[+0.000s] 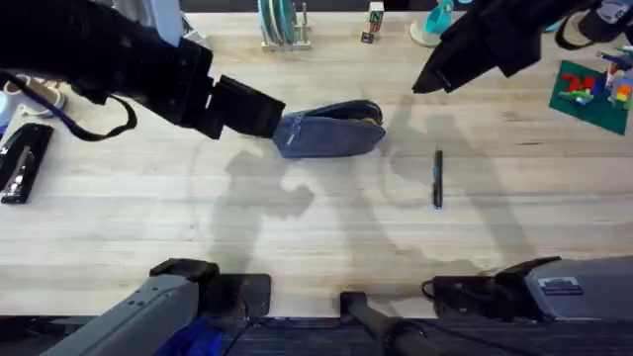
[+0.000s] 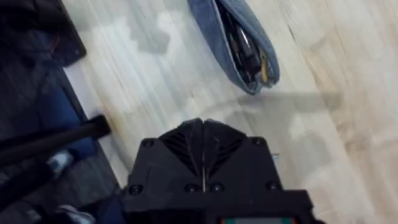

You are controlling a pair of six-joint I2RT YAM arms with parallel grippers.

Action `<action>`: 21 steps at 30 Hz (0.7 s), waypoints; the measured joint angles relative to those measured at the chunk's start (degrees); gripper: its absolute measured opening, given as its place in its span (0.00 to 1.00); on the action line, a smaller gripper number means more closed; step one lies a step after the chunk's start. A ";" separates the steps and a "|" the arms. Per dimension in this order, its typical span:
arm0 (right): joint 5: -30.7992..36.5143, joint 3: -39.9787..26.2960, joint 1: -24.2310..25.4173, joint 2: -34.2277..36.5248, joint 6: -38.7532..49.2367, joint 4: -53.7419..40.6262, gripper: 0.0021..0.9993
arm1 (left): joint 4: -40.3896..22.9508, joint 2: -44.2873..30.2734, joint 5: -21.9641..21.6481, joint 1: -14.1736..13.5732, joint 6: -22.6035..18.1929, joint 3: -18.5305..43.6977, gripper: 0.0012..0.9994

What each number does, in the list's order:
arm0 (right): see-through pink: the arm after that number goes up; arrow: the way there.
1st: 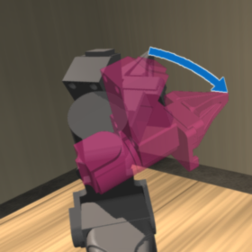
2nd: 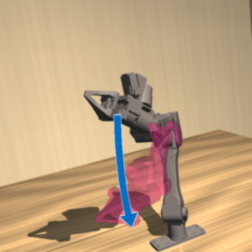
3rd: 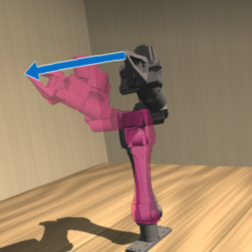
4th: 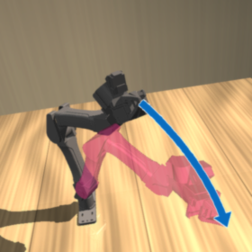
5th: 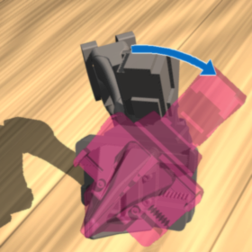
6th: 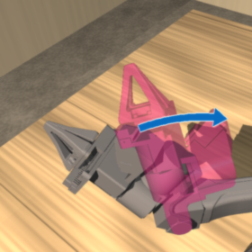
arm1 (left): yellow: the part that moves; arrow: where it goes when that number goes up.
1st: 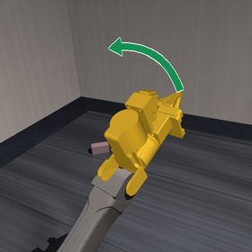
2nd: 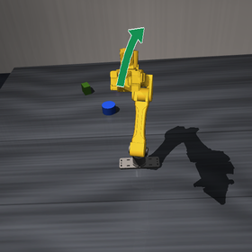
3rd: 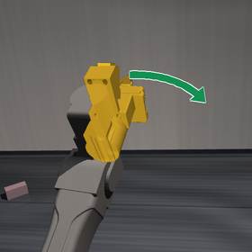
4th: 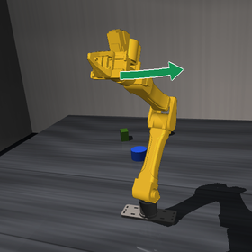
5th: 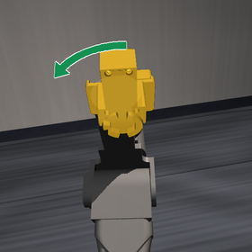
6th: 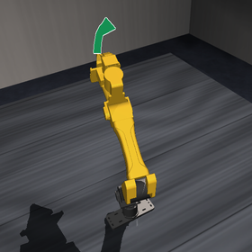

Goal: Unzip the bag, pick up the pens from the table one at a time and place them inside, then zip the bag closed.

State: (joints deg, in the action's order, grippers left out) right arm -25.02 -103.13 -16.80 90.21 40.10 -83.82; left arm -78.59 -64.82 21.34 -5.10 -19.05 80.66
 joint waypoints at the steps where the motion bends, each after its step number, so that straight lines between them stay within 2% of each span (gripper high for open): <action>1: 0.00 0.00 0.00 0.00 0.99 0.01 0.03 | -0.02 0.00 0.00 0.00 0.00 0.00 1.00; 12: 2.51 0.00 0.00 0.05 17.62 0.20 0.03 | -0.02 0.00 0.00 0.00 0.02 0.00 1.00; 21: 3.88 -0.07 0.00 4.66 21.73 1.72 0.03 | -0.02 0.00 0.00 0.00 0.02 0.00 1.00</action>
State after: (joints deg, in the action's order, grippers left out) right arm -21.14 -103.20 -16.80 94.88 61.83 -82.10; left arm -78.61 -64.82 21.34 -5.10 -19.03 80.66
